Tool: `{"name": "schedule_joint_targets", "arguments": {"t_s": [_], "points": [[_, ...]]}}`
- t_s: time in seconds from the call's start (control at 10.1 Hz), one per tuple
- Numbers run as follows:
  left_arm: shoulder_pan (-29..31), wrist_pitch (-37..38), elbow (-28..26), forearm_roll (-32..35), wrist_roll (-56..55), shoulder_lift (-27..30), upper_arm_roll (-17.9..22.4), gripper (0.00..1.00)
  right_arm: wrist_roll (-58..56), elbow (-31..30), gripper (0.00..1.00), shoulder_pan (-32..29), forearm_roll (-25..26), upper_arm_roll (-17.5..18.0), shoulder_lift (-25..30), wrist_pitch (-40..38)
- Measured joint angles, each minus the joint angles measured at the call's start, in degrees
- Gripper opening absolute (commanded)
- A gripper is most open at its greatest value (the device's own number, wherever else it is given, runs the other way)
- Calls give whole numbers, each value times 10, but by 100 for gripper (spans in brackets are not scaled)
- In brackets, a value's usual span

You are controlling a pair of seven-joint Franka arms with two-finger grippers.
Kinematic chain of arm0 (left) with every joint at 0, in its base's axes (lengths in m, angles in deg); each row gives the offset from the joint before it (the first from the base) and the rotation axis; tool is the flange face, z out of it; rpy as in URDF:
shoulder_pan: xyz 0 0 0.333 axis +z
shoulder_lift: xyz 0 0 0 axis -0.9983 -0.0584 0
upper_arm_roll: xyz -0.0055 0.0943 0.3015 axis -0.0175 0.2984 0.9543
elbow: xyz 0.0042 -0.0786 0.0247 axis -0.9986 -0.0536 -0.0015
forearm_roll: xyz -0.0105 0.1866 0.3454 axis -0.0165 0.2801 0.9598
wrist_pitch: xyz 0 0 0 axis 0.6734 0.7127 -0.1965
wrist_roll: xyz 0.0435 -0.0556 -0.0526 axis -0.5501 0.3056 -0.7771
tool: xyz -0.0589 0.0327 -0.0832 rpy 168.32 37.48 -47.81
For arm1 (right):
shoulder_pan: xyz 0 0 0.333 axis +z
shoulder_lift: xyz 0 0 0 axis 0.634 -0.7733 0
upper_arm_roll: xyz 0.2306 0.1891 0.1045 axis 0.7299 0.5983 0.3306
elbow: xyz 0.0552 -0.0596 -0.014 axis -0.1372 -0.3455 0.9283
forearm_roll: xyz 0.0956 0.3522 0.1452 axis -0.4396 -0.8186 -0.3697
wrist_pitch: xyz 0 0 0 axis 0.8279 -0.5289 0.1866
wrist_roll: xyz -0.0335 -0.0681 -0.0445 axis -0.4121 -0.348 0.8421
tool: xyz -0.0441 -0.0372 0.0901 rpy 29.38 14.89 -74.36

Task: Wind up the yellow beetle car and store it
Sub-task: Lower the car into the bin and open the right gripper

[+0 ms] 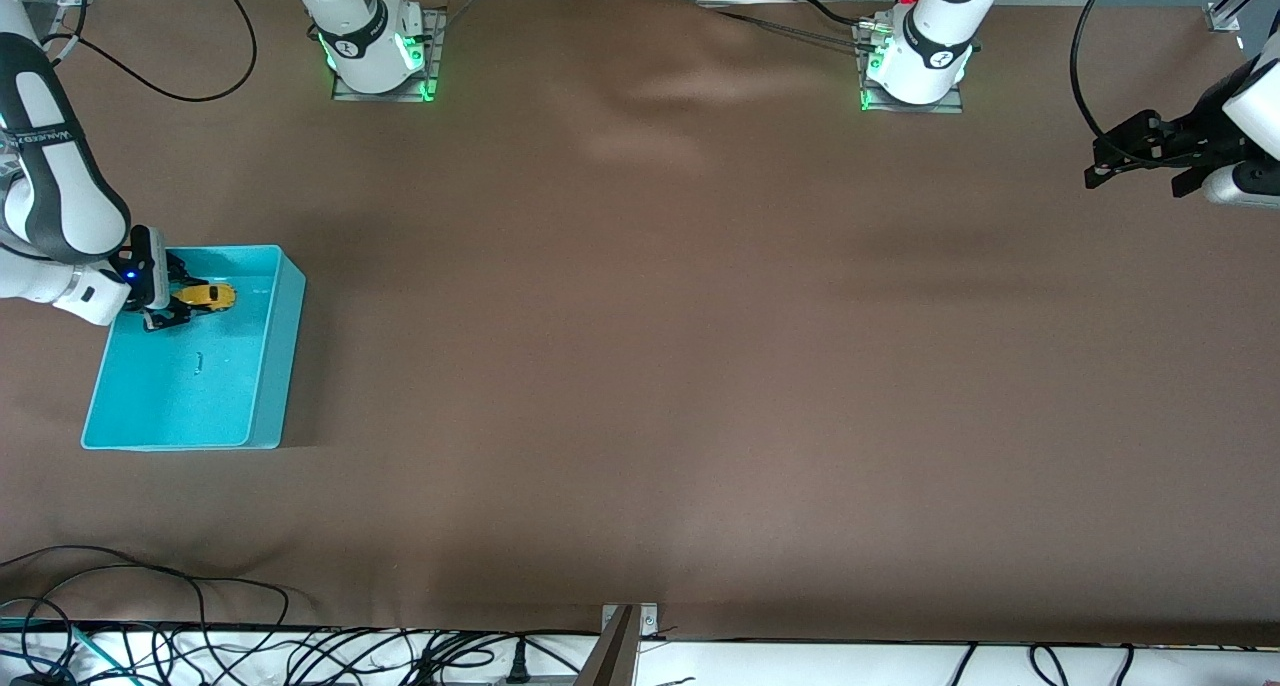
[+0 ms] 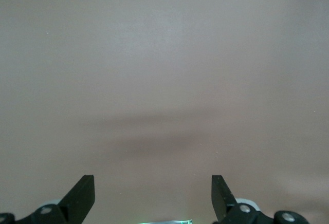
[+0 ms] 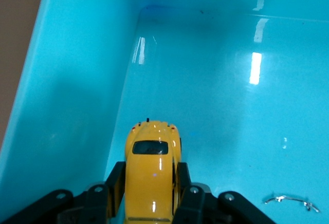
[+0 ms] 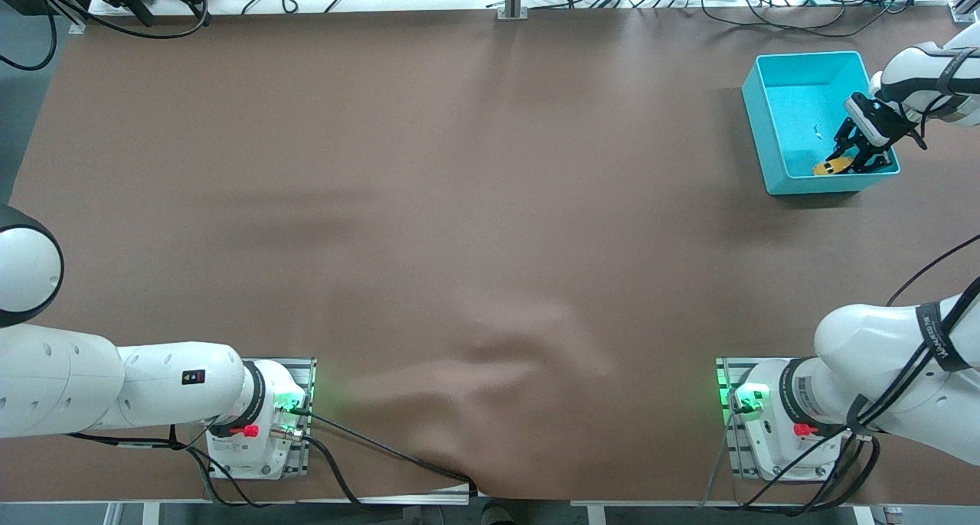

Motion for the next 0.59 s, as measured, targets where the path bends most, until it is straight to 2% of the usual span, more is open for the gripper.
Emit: {"name": "schedule_joint_targets", "arguments": {"t_s": [0.1,0.39,0.59], "points": [[0,0,0,0,0,0,0,100,0,0,100,0,0,0,0,-1],[0,0,0,0,0,0,0,100,6,11,100,7,-29,0,-18,-25],[0,0,0,0,0,0,0,100,41,48,100,26,-31,2,-19,-70]]}}
